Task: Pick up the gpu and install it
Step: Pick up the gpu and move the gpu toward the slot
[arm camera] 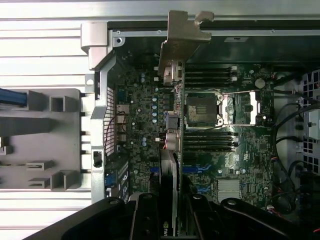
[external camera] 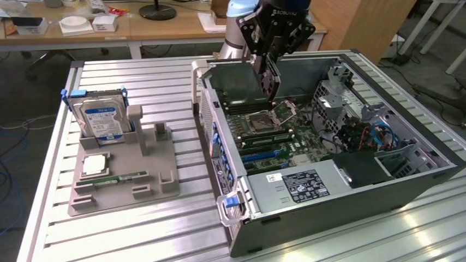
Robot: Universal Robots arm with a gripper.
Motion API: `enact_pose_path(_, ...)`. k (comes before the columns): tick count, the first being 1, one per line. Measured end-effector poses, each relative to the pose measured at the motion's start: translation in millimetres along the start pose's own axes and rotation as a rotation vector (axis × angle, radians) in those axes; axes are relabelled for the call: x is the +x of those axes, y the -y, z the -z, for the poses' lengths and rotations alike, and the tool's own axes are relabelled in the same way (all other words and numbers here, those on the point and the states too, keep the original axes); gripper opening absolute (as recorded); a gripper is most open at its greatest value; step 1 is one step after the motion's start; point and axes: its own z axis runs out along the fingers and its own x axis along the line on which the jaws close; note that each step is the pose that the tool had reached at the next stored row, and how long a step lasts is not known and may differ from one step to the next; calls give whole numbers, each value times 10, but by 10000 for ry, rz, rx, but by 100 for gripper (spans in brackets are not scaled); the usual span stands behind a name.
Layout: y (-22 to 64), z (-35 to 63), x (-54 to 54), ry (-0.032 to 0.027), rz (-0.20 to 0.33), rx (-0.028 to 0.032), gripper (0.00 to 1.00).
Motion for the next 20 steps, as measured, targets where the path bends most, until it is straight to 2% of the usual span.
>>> enact_pose_path(20, -4, 3, -123, 0, 0, 0, 26)
